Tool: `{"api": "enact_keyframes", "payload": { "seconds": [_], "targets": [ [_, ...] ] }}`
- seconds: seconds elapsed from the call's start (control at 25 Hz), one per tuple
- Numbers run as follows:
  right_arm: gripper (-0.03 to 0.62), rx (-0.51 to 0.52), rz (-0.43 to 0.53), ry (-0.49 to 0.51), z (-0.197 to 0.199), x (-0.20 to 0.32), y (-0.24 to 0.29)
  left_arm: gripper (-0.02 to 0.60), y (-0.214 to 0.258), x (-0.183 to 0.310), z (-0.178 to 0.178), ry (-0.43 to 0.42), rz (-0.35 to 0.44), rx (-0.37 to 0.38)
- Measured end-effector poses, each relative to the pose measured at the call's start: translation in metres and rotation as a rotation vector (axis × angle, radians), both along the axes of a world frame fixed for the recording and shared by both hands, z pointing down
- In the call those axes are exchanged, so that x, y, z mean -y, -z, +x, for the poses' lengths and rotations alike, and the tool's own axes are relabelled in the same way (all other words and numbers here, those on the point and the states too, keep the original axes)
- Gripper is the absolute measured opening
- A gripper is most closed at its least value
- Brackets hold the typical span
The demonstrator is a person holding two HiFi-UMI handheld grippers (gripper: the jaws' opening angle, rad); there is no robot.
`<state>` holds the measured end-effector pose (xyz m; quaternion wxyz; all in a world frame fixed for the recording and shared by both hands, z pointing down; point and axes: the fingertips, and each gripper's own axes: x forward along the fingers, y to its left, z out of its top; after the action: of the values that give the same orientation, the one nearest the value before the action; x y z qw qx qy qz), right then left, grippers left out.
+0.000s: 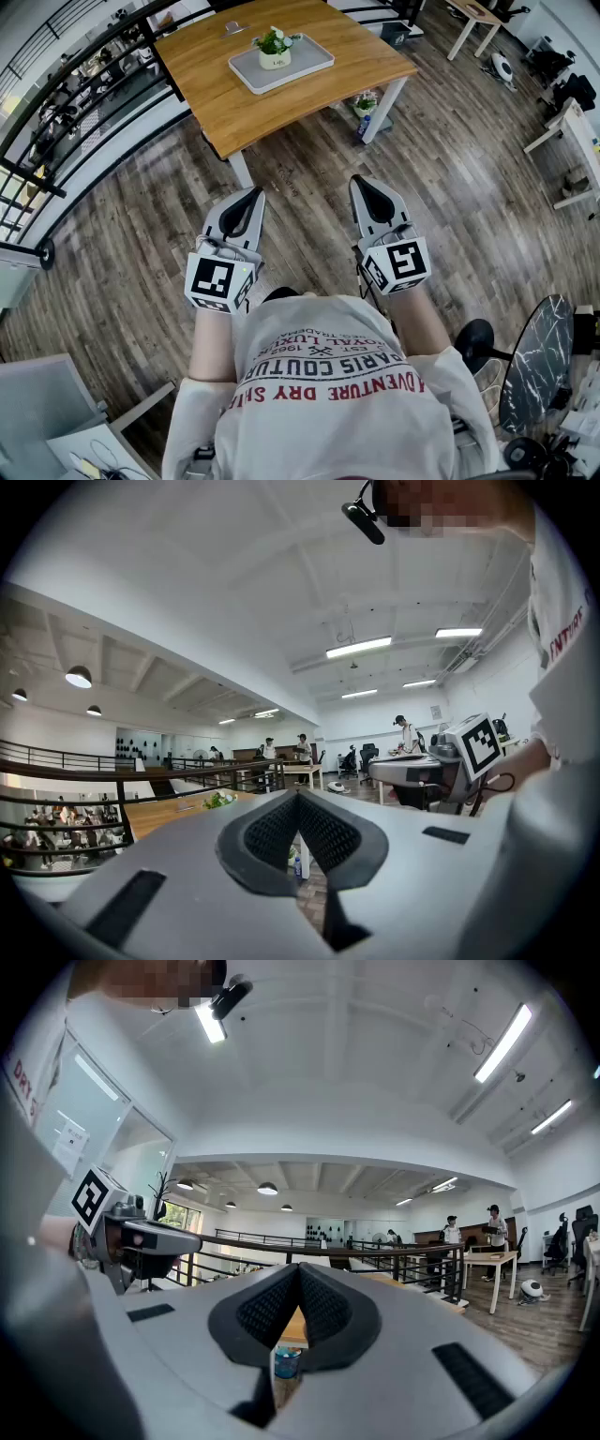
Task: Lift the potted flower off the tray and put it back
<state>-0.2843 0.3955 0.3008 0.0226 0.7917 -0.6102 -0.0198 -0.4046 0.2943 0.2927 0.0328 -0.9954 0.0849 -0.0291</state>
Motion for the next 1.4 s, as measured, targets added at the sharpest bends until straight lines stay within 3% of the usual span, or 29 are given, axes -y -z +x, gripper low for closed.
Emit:
{"api": "enact_keyframes", "payload": {
  "seconds": [0.4,0.8,0.84,0.88,0.92,1.12,1.4],
  "targets": [
    [0.026,0.03,0.006,0.004,0.001,-0.004,0.002,0.012,0.009,-0.008,0.005,-0.019,0.011,-0.001],
    [0.032,-0.007,0.062,-0.034,0.015,-0.02,0.009,0.012,-0.002,-0.011,0.02,-0.037,-0.012,0.017],
    [0.116,-0.018,0.069,-0.034,0.018,-0.02,0.01,0.012,-0.003,-0.012,0.023,-0.042,-0.015,0.02],
    [0.263,-0.032,0.072,-0.038,0.022,-0.02,0.011,0.012,-0.004,-0.013,0.026,-0.047,-0.017,0.024],
    [0.363,-0.043,0.074,-0.05,0.026,-0.019,0.011,0.012,-0.006,-0.013,0.029,-0.052,-0.019,0.028],
    [0.4,-0.05,0.062,-0.101,0.048,-0.018,0.004,0.012,-0.012,-0.007,0.046,-0.071,-0.032,0.044],
    [0.399,0.02,0.036,-0.068,0.08,0.017,-0.011,0.012,-0.027,0.025,0.074,-0.069,-0.052,0.074]
  ]
}}
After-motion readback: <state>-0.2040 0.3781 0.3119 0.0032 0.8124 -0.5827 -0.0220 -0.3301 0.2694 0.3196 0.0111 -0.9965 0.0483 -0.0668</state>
